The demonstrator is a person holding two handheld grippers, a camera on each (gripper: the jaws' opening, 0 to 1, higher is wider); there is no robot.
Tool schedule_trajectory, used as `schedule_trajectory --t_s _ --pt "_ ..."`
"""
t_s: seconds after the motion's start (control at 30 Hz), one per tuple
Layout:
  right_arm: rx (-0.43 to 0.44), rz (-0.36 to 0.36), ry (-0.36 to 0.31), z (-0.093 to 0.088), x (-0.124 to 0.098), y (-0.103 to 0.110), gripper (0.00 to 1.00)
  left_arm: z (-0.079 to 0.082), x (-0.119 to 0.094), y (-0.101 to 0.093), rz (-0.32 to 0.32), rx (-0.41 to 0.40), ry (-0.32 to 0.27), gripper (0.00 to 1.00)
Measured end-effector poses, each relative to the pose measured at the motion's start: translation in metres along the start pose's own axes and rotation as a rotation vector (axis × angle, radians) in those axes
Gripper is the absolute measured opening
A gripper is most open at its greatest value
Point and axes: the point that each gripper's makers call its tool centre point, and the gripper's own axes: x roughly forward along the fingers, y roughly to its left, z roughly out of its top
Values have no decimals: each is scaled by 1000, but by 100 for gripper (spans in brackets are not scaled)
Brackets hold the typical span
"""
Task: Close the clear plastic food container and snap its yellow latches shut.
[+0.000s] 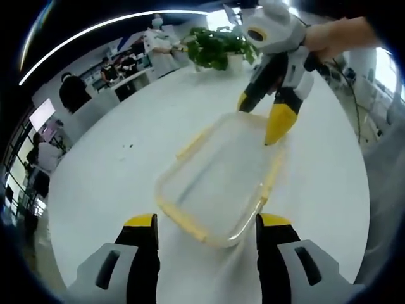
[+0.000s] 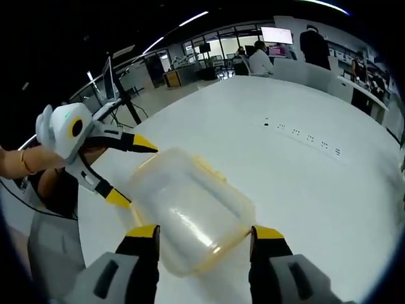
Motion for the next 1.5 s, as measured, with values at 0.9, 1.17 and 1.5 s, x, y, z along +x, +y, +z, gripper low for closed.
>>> schedule_trajectory --t_s 0.9,1.17,1.5 --pt "17 -21 -133 18 -39 13 59 -3 -52 0 79 -136 -88 62" --pt "5 -39 -176 5 -66 35 60 -6 -91 -11 123 -209 -155 62" --pt "8 -55 -232 -19 -96 62 61 -21 -131 -26 183 -280 -205 63"
